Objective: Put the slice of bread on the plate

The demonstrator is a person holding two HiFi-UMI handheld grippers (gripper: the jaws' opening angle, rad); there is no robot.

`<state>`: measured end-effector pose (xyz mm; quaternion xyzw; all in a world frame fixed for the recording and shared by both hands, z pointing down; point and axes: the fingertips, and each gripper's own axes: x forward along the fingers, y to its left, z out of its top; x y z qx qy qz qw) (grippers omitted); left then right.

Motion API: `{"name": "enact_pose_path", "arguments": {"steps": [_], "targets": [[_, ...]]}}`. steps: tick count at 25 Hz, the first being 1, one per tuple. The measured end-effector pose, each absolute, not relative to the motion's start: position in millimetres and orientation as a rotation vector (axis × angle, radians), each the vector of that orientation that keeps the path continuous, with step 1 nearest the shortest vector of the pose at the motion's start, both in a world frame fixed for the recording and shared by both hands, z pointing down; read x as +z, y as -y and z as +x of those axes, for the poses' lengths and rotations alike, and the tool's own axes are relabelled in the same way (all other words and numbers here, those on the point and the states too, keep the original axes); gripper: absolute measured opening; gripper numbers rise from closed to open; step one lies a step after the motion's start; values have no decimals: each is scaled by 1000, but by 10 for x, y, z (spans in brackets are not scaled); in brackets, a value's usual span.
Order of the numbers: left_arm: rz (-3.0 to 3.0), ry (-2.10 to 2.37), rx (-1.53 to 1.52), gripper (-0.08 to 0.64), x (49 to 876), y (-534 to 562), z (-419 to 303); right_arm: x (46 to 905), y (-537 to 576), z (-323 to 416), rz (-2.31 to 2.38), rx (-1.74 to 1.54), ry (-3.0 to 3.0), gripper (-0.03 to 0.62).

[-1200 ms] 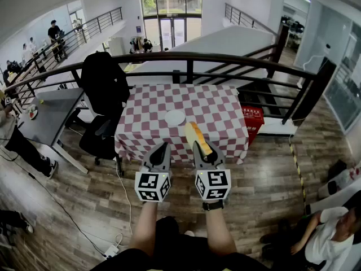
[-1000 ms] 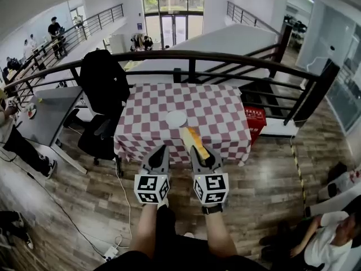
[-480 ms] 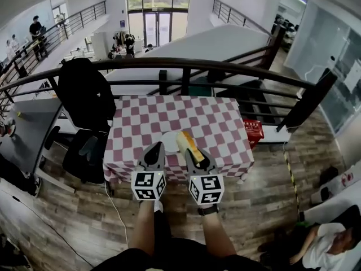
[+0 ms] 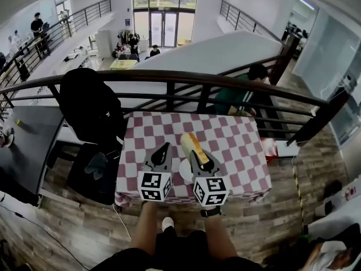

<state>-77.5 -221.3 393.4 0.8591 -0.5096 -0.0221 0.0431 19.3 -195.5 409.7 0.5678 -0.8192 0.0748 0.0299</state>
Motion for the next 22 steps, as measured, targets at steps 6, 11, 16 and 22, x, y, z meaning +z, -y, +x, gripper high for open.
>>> {"name": "enact_pose_path", "arguments": {"steps": [6, 11, 16, 22], "targets": [[2553, 1480, -58, 17, 4251, 2611, -855, 4317, 2311, 22, 1632, 337, 2596, 101], [2539, 1459, -2, 17, 4525, 2809, -777, 4605, 2537, 118, 1620, 367, 2548, 101], [2507, 1463, 57, 17, 4744, 3001, -701, 4856, 2752, 246, 1601, 477, 2533, 101], [2468, 1459, 129, 17, 5048, 3116, -585, 5308, 2906, 413, 1528, 658, 2509, 101]]}}
